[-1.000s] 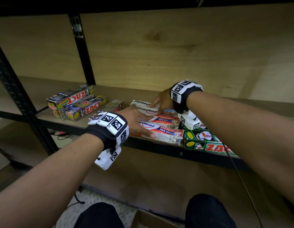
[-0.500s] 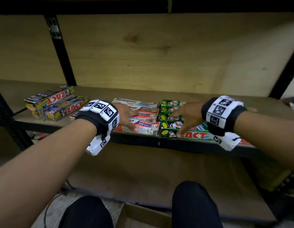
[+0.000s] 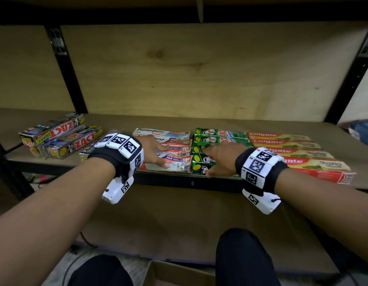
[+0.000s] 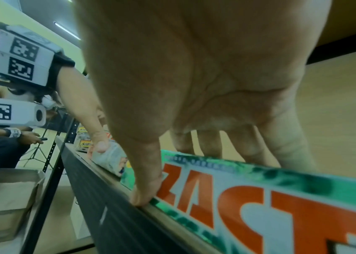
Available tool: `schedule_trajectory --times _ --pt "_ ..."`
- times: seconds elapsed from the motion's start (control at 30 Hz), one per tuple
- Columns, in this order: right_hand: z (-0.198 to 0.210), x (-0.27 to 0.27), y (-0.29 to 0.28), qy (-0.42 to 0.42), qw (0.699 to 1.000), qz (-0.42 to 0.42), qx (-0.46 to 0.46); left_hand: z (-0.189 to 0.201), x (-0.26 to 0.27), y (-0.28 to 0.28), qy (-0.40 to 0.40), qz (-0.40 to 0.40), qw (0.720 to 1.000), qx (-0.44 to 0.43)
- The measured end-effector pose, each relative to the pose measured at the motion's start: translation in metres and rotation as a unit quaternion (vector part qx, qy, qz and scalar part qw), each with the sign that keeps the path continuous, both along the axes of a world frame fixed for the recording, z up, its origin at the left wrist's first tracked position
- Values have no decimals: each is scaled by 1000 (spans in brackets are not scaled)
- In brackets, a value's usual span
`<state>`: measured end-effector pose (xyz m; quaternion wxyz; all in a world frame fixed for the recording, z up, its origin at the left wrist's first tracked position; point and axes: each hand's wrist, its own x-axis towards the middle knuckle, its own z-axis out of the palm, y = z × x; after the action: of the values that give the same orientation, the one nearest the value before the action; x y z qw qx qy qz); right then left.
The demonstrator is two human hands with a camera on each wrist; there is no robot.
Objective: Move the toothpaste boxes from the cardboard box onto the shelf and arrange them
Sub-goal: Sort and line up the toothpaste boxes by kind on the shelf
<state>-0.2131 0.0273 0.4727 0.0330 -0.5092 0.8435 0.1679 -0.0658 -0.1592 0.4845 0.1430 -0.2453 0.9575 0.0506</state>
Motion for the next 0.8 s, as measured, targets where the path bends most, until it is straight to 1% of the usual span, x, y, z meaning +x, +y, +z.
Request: schedule_trajectory --times 0.07,0.13,0.2,0.27,0.53,0.7,0.8 --pt "-13 3 0 -31 999 -37 6 -1 0 2 -12 -4 1000 -9" --pt "-28 4 2 -68 995 -66 -22 -2 0 6 -24 -6 999 -22" --pt "-35 4 3 -83 993 -60 -52 -4 3 14 -26 0 999 -46" --pt "-36 2 5 -94 993 -44 -63 -7 5 19 -17 10 998 -53" --pt "-36 1 4 -99 993 -44 -56 -5 2 25 -27 13 999 -43" --pt "-35 2 6 -96 993 -39 -52 8 -3 17 -64 -20 997 -26" --pt "-35 2 6 -97 993 -39 -56 10 -8 9 -62 -31 997 -24"
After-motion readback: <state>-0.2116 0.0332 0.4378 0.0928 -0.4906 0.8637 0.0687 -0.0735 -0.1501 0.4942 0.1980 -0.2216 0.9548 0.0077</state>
